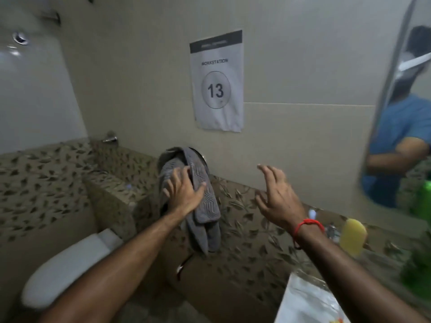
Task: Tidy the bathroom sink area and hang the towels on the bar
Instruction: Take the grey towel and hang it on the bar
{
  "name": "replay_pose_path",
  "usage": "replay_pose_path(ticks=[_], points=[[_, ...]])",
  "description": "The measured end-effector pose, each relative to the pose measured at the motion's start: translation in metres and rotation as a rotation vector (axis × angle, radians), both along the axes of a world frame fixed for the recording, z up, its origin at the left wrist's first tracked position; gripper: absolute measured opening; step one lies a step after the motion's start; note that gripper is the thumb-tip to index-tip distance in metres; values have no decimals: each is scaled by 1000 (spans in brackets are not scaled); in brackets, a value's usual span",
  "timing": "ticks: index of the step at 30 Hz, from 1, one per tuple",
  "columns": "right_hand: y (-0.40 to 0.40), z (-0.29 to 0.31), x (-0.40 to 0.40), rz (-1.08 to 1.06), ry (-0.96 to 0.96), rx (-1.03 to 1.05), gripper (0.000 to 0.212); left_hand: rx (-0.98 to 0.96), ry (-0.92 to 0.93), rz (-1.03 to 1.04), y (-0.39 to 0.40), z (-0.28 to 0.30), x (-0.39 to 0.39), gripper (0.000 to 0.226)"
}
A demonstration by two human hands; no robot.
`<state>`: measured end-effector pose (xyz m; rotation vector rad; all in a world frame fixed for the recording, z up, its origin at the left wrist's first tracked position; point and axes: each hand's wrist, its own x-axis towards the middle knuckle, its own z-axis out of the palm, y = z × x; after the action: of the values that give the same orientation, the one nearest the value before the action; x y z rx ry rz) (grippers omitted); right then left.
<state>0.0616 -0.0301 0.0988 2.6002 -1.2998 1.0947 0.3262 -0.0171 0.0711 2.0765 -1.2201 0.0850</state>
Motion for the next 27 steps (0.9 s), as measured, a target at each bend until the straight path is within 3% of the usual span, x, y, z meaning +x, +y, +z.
replay_pose_path(ticks=[3, 6, 8, 9, 13, 16, 20, 24, 27], points=[[-32, -17, 60, 66, -62, 151, 62, -163, 675, 165, -22, -8, 43, 72], [-66, -23, 121, 108, -98, 244, 56, -162, 1518, 83, -40, -20, 75, 58], [-89, -20, 163, 148, -94, 273, 53, -59, 1706, 15, -48, -29, 93, 77], [-100, -16, 184, 159, -93, 284, 50, -77, 1726, -45, -55, -35, 101, 81], [-137, -1, 251, 149, -135, 338, 52, -265, 1795, -161, -76, -46, 124, 65], [-158, 5, 284, 120, -155, 383, 57, -200, 1893, -199, -80, -46, 128, 67], [-178, 2, 301, 77, -127, 397, 33, -315, 1777, -147, -79, -41, 130, 32], [-186, 16, 292, 7, -424, 509, 27, -538, 1717, -87, -69, -28, 154, 41], [-175, 37, 279, 6, -656, 557, 34, -738, 1481, 46, -56, -8, 147, 58]])
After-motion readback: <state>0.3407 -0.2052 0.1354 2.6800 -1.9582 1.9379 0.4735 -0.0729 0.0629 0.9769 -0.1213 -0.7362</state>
